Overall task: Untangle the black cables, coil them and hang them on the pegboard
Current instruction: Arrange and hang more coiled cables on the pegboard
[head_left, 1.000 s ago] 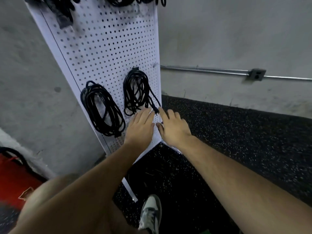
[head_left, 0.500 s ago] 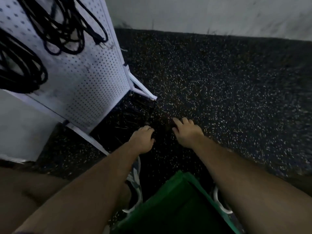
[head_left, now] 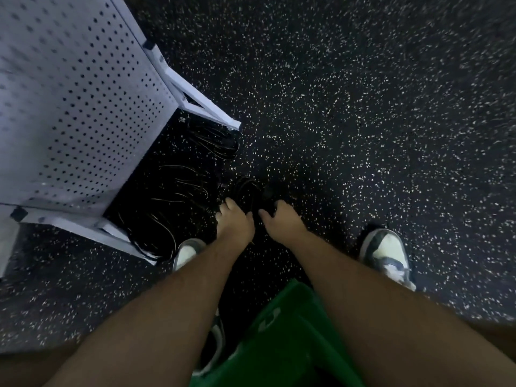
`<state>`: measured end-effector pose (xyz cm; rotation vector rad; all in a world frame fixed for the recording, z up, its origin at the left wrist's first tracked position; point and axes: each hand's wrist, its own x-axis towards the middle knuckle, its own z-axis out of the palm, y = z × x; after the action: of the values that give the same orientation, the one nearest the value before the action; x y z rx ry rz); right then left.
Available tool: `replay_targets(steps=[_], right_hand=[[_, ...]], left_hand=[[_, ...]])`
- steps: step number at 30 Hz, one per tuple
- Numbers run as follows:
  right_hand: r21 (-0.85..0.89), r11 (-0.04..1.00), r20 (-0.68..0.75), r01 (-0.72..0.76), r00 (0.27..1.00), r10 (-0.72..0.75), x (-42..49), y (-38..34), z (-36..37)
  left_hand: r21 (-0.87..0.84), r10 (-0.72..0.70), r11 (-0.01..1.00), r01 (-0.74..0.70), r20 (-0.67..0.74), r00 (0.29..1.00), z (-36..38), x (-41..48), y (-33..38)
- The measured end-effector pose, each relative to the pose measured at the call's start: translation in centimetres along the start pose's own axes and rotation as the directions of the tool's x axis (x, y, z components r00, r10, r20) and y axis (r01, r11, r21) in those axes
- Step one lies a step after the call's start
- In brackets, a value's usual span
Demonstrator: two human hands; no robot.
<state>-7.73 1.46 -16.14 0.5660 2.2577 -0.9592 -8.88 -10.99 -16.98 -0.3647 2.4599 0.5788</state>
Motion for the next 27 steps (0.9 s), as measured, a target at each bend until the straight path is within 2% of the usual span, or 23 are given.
replay_targets(steps=[4,7,11,14,16,22,24,27], right_hand=[[0.246,0.963,-0.001,-0.114,0.993,0.118,2.2,-1.0,1.6],[0.271,0.947,0.007,-0.171,0.984,0.176,2.8,-1.4,1.8],[0.217,0.957,0.046,-0.192,0.981,0.187,2.7,-0.8,1.6],[0.263,0.935,0.113,-0.236,0.971,0.213,2.0,0.1,0.9],[0.31,0.924,0.09,-0.223,0.975,0.205,1.3,0.2,-0.4],[0.563,0.826,-0.066,0.029,0.998,0.01,-2.5,-2.9,-5.5],[0.565,0.814,-0.107,0.132,0.99,-0.086,-4.1,-5.2,-8.1],[0.555,0.785,-0.183,0.276,0.961,-0.209,-7.3,-9.3,-12.3]], left_hand=[[-0.135,-0.09,0.987,0.083,-0.045,0.995,0.3,1.6,-0.2],[-0.253,-0.191,0.945,0.206,0.08,0.978,0.5,2.4,-0.2],[-0.242,-0.1,0.961,0.135,0.151,0.983,1.5,1.9,0.6],[-0.385,-0.028,0.919,0.085,0.149,0.988,1.5,0.7,1.5],[-0.494,0.01,0.868,0.055,0.13,0.992,0.8,0.0,2.1],[-0.652,0.107,0.757,-0.044,0.057,0.993,-4.9,-2.5,5.3],[-0.663,0.145,0.739,-0.116,-0.012,0.989,-8.0,-3.7,6.7],[-0.736,0.188,0.65,-0.19,-0.087,0.978,-13.4,-6.4,9.7]])
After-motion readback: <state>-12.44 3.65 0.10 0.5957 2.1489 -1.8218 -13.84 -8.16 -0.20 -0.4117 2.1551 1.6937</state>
